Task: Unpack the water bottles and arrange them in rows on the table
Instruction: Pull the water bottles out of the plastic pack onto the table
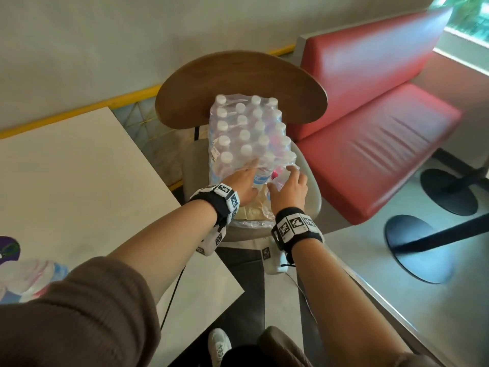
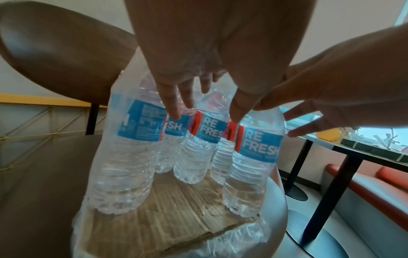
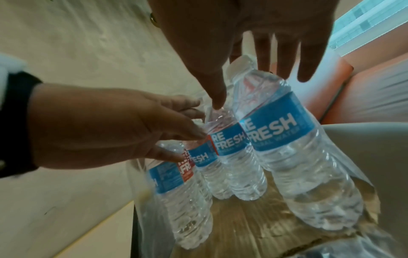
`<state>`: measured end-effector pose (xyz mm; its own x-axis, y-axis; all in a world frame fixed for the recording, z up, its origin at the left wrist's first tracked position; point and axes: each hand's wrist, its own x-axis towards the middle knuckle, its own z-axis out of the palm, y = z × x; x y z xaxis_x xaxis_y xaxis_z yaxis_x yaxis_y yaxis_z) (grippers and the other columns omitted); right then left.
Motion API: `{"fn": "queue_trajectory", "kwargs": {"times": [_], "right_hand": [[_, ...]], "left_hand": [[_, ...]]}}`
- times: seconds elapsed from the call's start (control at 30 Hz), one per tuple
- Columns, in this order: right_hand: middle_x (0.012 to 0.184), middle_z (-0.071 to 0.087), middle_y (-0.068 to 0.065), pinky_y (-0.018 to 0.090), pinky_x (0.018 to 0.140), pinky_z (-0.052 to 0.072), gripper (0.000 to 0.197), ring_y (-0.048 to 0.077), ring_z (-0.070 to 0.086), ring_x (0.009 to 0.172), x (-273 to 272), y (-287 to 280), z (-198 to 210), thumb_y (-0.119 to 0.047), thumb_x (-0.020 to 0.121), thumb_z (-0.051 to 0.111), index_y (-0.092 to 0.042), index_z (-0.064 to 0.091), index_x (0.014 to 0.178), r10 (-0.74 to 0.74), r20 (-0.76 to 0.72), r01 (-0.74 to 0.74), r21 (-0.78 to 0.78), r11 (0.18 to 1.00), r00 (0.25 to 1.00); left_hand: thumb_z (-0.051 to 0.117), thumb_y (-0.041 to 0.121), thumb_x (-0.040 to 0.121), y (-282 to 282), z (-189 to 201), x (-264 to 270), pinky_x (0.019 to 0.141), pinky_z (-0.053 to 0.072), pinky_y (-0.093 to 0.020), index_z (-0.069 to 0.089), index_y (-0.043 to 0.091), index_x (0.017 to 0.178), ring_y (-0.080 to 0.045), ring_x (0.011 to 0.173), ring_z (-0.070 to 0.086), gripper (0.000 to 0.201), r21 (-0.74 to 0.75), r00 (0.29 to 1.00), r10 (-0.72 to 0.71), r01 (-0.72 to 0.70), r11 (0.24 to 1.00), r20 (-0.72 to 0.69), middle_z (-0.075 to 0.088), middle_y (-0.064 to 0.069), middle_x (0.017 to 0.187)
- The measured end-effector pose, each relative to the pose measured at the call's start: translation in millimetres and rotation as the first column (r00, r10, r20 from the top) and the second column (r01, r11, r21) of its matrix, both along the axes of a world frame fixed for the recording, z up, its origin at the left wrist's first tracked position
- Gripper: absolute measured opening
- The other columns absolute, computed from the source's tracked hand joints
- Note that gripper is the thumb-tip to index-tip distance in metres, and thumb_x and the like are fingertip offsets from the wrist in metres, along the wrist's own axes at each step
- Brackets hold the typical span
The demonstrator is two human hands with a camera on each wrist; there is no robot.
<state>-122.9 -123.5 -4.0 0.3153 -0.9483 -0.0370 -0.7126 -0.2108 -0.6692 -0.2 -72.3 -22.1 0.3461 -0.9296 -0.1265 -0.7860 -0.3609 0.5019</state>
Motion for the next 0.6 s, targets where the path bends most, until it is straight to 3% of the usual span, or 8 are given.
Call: {"fn": "queue_trajectory", "kwargs": {"times": [0.1,0.2,0.27,0.4,0.5,0.6], "right_hand": [[0.128,0.046,0.011,0.038,0.094,0.043,0.043,0.032,0.049,0.115,-3,-7,1,-0.017,0.087,0.062,-0.018,0.044,0.125,0.042,0.044,-0.046,0.084,0.995,0.998],[0.123,0.048,0.012,0.03,0.084,0.04,0.038,0.03,0.052,0.11,-8,-10,1,-0.016,0.087,0.063,-0.015,0.046,0.122,0.06,0.023,-0.063,0.129,0.99,0.998],[0.122,0.05,0.013,0.031,0.082,0.041,0.039,0.031,0.053,0.109,-10,-11,2,-0.016,0.087,0.064,-0.016,0.044,0.121,0.071,0.012,-0.072,0.16,0.984,0.997],[0.117,0.054,0.013,0.036,0.082,0.049,0.039,0.03,0.055,0.102,-13,-7,2,-0.014,0.085,0.065,-0.018,0.044,0.117,0.126,-0.003,-0.123,0.189,0.974,0.992],[0.117,0.053,0.013,0.037,0.084,0.051,0.035,0.03,0.055,0.102,-14,-2,3,-0.012,0.085,0.064,-0.018,0.046,0.115,0.173,-0.018,-0.168,0.166,0.972,0.985],[0.117,0.054,0.014,0.036,0.085,0.052,0.03,0.029,0.056,0.098,-16,1,8,-0.013,0.085,0.066,-0.016,0.049,0.11,0.196,-0.044,-0.188,0.147,0.971,0.98]], "left_hand": [[0.055,0.01,0.086,-7,6,1,0.085,0.049,-0.034,0.029,0.014,0.143,-0.03,0.115,0.056,0.063,0.003,0.999,-0.01,0.01,1.0,0.036,0.046,-0.009,0.14],[0.058,0.012,0.084,-14,9,0,0.088,0.05,-0.04,0.018,0.011,0.147,-0.034,0.113,0.055,0.075,0.031,0.999,-0.024,0.023,0.999,0.039,0.047,-0.016,0.135],[0.059,0.014,0.083,-17,8,-4,0.094,0.047,-0.044,0.013,0.013,0.149,-0.036,0.116,0.052,0.08,0.014,1.0,-0.009,0.01,1.0,-0.011,0.046,-0.019,0.134],[0.061,0.015,0.082,-19,9,-9,0.09,0.047,-0.039,0.032,0.013,0.138,-0.034,0.111,0.056,0.064,-0.085,0.988,0.1,-0.111,0.99,-0.122,0.055,-0.015,0.124],[0.065,0.021,0.082,-15,14,-8,0.087,0.046,-0.035,0.039,0.016,0.135,-0.029,0.109,0.056,0.059,-0.064,0.998,0.051,-0.053,0.997,-0.046,0.054,-0.011,0.124],[0.062,0.02,0.085,-2,13,-16,0.088,0.044,-0.033,0.052,0.022,0.119,-0.029,0.11,0.054,0.035,-0.022,0.998,-0.04,0.039,0.999,-0.046,0.049,-0.008,0.128]]}}
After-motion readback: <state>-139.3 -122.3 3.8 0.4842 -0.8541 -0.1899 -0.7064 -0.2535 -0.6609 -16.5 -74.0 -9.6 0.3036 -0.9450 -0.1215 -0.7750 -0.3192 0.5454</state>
